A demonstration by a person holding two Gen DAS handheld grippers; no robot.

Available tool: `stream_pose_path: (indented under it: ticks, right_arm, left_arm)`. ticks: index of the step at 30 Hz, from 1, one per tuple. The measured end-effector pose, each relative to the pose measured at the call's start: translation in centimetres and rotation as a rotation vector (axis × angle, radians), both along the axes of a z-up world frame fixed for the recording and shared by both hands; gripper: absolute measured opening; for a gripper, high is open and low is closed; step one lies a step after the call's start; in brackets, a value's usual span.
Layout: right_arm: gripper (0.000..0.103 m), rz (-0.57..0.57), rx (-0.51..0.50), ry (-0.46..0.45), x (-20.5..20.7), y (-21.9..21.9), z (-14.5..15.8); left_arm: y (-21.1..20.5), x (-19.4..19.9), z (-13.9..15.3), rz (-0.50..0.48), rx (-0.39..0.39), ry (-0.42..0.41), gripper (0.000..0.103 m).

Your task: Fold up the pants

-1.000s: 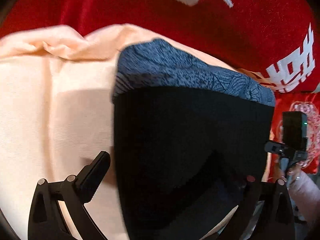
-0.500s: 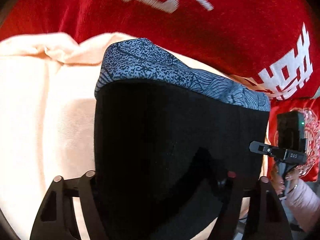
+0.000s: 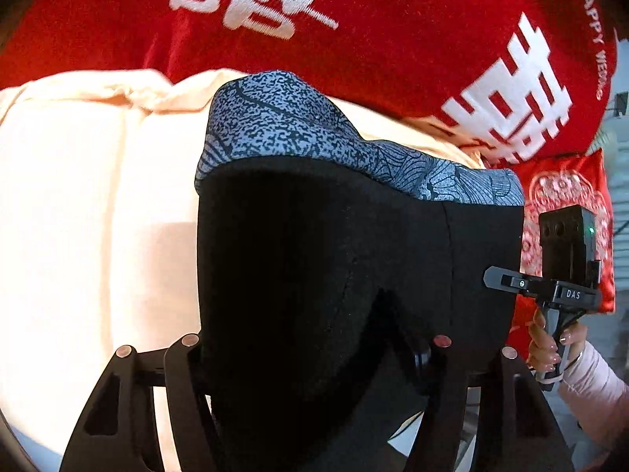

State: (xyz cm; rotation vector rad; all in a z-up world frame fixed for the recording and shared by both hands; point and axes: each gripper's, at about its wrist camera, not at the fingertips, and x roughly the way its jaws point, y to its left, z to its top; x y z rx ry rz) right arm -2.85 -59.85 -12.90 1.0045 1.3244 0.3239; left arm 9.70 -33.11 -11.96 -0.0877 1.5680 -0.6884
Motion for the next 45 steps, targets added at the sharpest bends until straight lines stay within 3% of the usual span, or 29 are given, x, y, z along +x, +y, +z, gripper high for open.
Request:
stream_pose_path:
  ticks: [6, 9, 11, 14, 16, 21, 27, 29, 31, 33, 36, 39, 45]
  right_arm:
    - [0.043, -0.034, 0.015, 0.029, -4.3, 3.9, 0.1]
    - [0.043, -0.033, 0.001, 0.045, -5.4, 5.6, -0.7]
    - [0.044, -0.027, -0.02, 0.058, -5.3, 6.9, -1.9]
    - [0.048, -0.012, -0.083, 0.087, -5.2, 7.9, -3.5]
    - [0.056, -0.037, -0.096, 0.085, -5.4, 8.0, -4.1]
    - [0.059, -0.05, -0.133, 0.115, -5.4, 8.1, -3.6]
    - [0.061, -0.059, -0.293, 0.153, -5.3, 8.1, -0.8]
    - [0.057, -0.086, -0.362, 0.142, -5.7, 7.3, 0.6]
    - [0.028, -0.123, -0.371, 0.124, -5.9, 6.5, 1.7]
    - [0.009, -0.155, -0.367, 0.105, -5.3, 6.1, 2.5]
    - [0.009, -0.136, -0.388, 0.046, -3.9, 6.8, 3.5]
    - [0.009, -0.09, -0.399, 0.051, -2.7, 8.1, 2.5]
    - [0.005, -0.039, -0.429, 0.066, -1.2, 9.6, -0.2]
  left_arm:
    - [4.3, -3.0, 0.4, -0.012, 0.012, 0.028, 0.068]
    - [5.6, -4.2, -0.3, -0.029, 0.041, 0.004, 0.068]
    - [5.8, -4.7, -1.2, -0.035, 0.057, -0.018, 0.068]
    - [7.5, -4.9, -4.0, 0.003, 0.075, 0.016, 0.069]
    - [8.6, -5.0, -5.2, 0.036, 0.074, 0.002, 0.085]
    - [10.1, -5.4, -4.7, 0.009, 0.082, -0.057, 0.086]
    - [10.0, -4.8, -1.9, -0.004, 0.186, -0.166, 0.086]
    - [10.4, -4.4, -0.5, -0.001, 0.177, -0.199, 0.086]
    - [10.4, -4.2, 0.7, -0.013, 0.163, -0.228, 0.086]
    - [9.4, -4.0, 1.5, -0.031, 0.138, -0.248, 0.086]
    - [6.3, -3.9, 2.1, -0.056, 0.081, -0.26, 0.086]
    - [3.6, -3.8, 1.4, -0.073, 0.055, -0.258, 0.086]
    - [2.7, -2.9, -2.2, -0.039, 0.133, -0.245, 0.086]
